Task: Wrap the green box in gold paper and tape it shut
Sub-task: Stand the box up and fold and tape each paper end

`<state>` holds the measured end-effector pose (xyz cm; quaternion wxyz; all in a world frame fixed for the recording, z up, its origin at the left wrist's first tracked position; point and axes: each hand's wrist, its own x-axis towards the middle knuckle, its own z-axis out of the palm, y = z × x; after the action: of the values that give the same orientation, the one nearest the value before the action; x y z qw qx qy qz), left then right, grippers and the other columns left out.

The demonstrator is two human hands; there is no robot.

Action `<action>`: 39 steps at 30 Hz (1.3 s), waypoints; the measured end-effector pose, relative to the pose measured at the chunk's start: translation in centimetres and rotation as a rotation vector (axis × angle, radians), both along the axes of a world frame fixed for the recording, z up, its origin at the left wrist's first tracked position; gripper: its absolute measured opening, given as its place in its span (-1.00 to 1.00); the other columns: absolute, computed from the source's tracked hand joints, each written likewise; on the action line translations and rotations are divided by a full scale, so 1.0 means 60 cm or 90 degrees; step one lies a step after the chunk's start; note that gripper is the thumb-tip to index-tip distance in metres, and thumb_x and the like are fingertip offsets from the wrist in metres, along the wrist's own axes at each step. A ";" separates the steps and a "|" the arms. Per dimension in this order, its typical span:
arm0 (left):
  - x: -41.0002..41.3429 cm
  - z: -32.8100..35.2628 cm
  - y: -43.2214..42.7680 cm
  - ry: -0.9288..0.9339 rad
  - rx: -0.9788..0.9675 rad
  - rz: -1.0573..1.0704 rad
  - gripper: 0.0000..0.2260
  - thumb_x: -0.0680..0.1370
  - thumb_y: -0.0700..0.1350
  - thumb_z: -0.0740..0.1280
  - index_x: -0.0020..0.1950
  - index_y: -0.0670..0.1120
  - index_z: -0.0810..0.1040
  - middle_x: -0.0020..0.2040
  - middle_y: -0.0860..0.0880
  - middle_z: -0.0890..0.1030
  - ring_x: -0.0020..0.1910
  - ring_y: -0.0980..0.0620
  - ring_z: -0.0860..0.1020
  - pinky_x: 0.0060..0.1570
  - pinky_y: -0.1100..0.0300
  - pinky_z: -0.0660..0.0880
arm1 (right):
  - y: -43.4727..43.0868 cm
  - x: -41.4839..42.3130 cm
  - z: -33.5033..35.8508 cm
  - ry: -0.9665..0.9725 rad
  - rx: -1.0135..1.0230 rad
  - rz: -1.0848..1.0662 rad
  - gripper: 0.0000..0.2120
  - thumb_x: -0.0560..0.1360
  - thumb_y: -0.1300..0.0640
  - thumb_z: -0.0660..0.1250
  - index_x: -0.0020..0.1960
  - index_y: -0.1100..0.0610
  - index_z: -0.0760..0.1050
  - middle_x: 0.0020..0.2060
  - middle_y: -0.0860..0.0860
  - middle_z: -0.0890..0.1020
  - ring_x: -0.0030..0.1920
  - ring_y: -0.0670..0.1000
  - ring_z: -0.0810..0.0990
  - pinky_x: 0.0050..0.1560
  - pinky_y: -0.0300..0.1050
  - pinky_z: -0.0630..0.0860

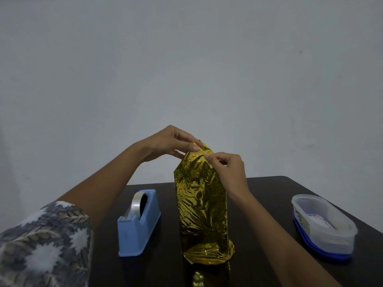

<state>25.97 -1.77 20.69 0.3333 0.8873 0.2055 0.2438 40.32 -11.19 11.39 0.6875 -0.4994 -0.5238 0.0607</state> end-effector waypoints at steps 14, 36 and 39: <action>0.013 -0.007 0.012 -0.020 -0.066 0.010 -0.81 0.49 -0.16 0.38 0.06 -0.20 0.65 -0.09 -0.10 0.68 -0.14 0.01 0.63 -0.17 0.20 0.57 | -0.005 0.024 -0.019 0.041 -0.160 0.187 0.06 0.33 0.06 0.50 0.52 -0.13 -0.21 0.48 0.04 0.20 0.32 -0.05 0.30 0.17 -0.17 0.27; 0.041 -0.039 0.030 -0.016 -0.085 0.099 -0.82 0.49 -0.12 0.40 0.04 -0.15 0.66 -0.06 -0.07 0.66 -0.14 0.07 0.59 -0.26 0.30 0.51 | 0.020 0.035 -0.023 0.214 -0.118 0.213 -0.29 0.55 0.14 0.27 0.52 -0.10 -0.09 0.10 0.04 0.57 -0.05 -0.13 0.55 -0.34 -0.40 0.46; 0.045 -0.044 0.028 -0.015 -0.057 0.123 -0.83 0.48 -0.11 0.42 0.03 -0.11 0.67 -0.11 0.01 0.66 -0.15 0.13 0.57 -0.29 0.34 0.47 | 0.021 0.033 -0.020 0.230 -0.107 0.214 -0.31 0.55 0.20 0.26 0.51 -0.09 -0.07 0.13 0.14 0.56 -0.10 -0.08 0.57 -0.39 -0.39 0.47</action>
<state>28.65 -0.11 18.04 0.3498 0.8447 0.2968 0.2758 42.28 -9.92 10.17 0.7061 -0.4421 -0.4612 0.3053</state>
